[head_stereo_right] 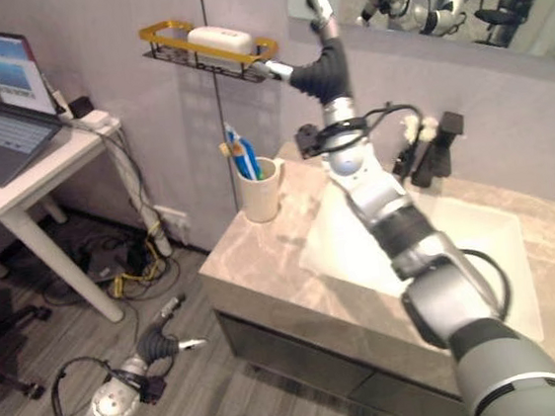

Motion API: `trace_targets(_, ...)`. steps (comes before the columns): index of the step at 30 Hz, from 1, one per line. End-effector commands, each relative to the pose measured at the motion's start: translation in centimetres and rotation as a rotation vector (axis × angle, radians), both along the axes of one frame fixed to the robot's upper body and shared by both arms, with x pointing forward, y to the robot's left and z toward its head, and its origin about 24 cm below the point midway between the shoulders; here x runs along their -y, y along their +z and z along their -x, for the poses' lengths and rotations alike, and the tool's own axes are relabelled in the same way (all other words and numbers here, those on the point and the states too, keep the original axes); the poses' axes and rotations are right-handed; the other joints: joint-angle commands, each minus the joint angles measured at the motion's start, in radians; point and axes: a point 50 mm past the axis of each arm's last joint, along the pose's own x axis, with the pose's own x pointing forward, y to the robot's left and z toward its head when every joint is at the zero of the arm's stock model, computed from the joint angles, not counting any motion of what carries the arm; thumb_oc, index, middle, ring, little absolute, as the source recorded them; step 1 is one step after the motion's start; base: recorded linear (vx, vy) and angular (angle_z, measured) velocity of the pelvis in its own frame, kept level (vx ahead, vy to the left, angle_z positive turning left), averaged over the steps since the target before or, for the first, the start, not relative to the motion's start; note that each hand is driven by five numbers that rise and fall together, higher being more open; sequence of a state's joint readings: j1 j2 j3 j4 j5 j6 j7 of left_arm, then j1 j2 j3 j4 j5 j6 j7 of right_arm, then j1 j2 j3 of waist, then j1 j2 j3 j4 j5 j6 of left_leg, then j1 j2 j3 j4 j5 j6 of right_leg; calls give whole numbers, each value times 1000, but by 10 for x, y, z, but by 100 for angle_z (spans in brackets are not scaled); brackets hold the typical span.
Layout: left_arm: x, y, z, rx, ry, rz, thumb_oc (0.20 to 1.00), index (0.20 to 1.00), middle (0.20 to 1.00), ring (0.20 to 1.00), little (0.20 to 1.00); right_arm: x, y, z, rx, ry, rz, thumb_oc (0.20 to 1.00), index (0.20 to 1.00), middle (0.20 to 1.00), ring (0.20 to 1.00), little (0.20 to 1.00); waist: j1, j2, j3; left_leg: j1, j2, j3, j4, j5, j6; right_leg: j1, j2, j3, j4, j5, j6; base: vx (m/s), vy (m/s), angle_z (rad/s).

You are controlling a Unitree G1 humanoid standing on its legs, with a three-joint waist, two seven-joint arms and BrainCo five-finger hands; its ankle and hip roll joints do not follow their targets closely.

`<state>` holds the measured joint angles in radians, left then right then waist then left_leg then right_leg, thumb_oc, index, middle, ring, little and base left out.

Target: Put brush and paste in cup on sink, flatten towel.

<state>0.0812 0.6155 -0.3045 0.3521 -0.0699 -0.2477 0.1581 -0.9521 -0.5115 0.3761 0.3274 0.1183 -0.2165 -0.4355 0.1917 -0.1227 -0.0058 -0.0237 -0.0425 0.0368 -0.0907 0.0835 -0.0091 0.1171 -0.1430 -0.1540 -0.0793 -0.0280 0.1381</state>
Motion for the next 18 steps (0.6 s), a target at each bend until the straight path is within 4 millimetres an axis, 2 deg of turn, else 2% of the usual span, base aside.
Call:
trace_targets(1,-5,3,0,42,36,-8,1000,1000,1000,1000,1000,25,-2,5,30,-88,82,1000,1000,1000,1000,1000,-38,15,-58,6,-13,26,85,-117,10,-81,-15,38,19,143,31,-33,0,-35)
trace_targets(2,-7,1,4,36,56,-5,1000,1000,1000,1000,1000,31,-6,10,36,-101,77,1000,1000,1000,1000,1000,-45,17,-58,9,-9,35,84,-118,11,-84,-12,44,19,143,31,-73,3,-21)
trace_targets(3,-11,-2,9,29,106,15,1000,1000,1000,1000,1000,49,-18,21,37,-138,71,1000,1000,1000,1000,1000,-66,24,-53,13,-5,49,81,-116,13,-94,-8,59,20,147,32,-76,4,-33)
trace_targets(5,-16,-2,15,29,147,20,1000,1000,1000,1000,1000,74,-34,40,31,-209,92,1000,1000,1000,1000,1000,-85,32,-48,13,0,63,77,-113,15,-110,-3,74,25,152,33,-71,14,-44)
trace_targets(10,-21,-5,25,24,184,17,1000,1000,1000,1000,1000,125,-69,83,-11,-427,139,1000,1000,1000,1000,1000,-130,44,-44,17,2,82,79,-119,23,-125,0,98,32,153,35,-23,16,-20)
trace_targets(12,-21,-8,32,8,185,8,1000,1000,1000,1000,1000,149,-97,105,-94,-530,109,1000,1000,1000,1000,1000,-156,49,-39,18,2,89,81,-122,27,-133,3,109,36,152,37,-15,19,-18)
trace_targets(13,-21,-8,32,6,183,7,1000,1000,1000,1000,1000,149,-98,106,-96,-532,109,1000,1000,1000,1000,1000,-153,49,-41,18,2,89,81,-123,27,-132,3,109,37,151,37,-23,23,-29)
trace_targets(14,-21,-11,36,-10,178,-6,1000,1000,1000,1000,1000,164,-115,118,-159,-600,86,1000,1000,1000,1000,1000,-171,51,-36,16,1,93,82,-124,29,-138,2,116,38,154,39,-16,19,-21)
trace_targets(16,-21,-12,38,-15,173,-13,1000,1000,1000,1000,1000,169,-121,122,-178,-621,75,1000,1000,1000,1000,1000,-174,53,-37,21,1,94,80,-135,30,-136,2,119,38,148,42,9,12,-7)
trace_targets(18,-22,-14,42,-29,170,-23,1000,1000,1000,1000,1000,181,-138,133,-230,-685,27,1000,1000,1000,1000,1000,-188,57,-29,15,-2,102,84,-128,33,-147,-3,127,43,162,43,-33,25,-11)
